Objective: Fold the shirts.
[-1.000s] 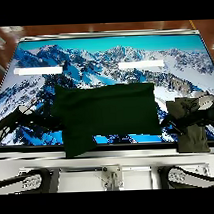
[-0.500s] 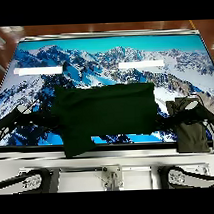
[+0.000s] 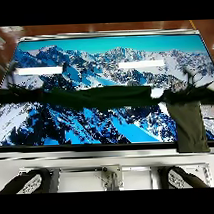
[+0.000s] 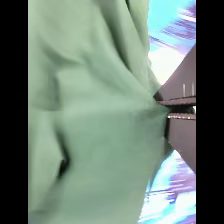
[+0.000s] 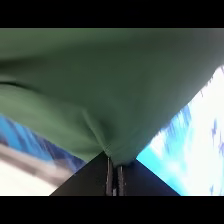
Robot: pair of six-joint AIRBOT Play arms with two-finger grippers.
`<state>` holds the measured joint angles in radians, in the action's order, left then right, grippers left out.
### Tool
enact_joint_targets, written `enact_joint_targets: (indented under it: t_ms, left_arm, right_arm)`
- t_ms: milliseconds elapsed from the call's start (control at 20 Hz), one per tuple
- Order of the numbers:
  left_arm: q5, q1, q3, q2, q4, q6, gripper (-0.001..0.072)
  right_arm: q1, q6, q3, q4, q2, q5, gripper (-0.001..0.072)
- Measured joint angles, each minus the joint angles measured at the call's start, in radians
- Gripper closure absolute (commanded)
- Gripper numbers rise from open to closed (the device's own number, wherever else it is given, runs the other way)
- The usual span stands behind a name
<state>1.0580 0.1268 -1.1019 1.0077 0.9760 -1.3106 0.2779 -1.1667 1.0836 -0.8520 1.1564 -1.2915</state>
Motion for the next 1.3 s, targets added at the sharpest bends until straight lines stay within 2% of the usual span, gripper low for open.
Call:
enact_joint_targets:
  t_ms: [150,350,450,550,700,1050,1300]
  left_arm:
    - [-0.034,0.029,-0.277,-0.162,0.002,0.010,0.0661]
    - [-0.048,0.068,-0.579,-0.315,0.019,0.013,0.0662]
    - [-0.030,0.077,-0.668,-0.376,0.051,-0.006,0.0661]
    - [-0.002,0.080,-0.719,-0.420,0.093,-0.064,0.0661]
    - [0.063,0.084,-0.757,-0.470,0.147,-0.119,0.0661]
    - [0.393,0.085,-0.763,-0.457,0.267,-0.144,0.0661]
    - [0.552,0.085,-0.600,-0.385,0.296,-0.134,0.0661]
  right_arm:
    - [0.000,0.026,0.301,0.002,-0.174,0.070,0.0649]
    - [-0.001,-0.079,0.631,-0.127,-0.340,0.156,0.0649]
    - [-0.001,-0.136,0.729,-0.206,-0.402,0.131,0.0649]
    - [-0.001,-0.182,0.782,-0.293,-0.453,0.063,0.0649]
    - [-0.001,-0.222,0.818,-0.393,-0.499,-0.067,0.0648]
    - [-0.001,-0.256,0.819,-0.522,-0.460,-0.357,0.0649]
    - [-0.002,-0.261,0.566,-0.553,-0.364,-0.494,0.0650]
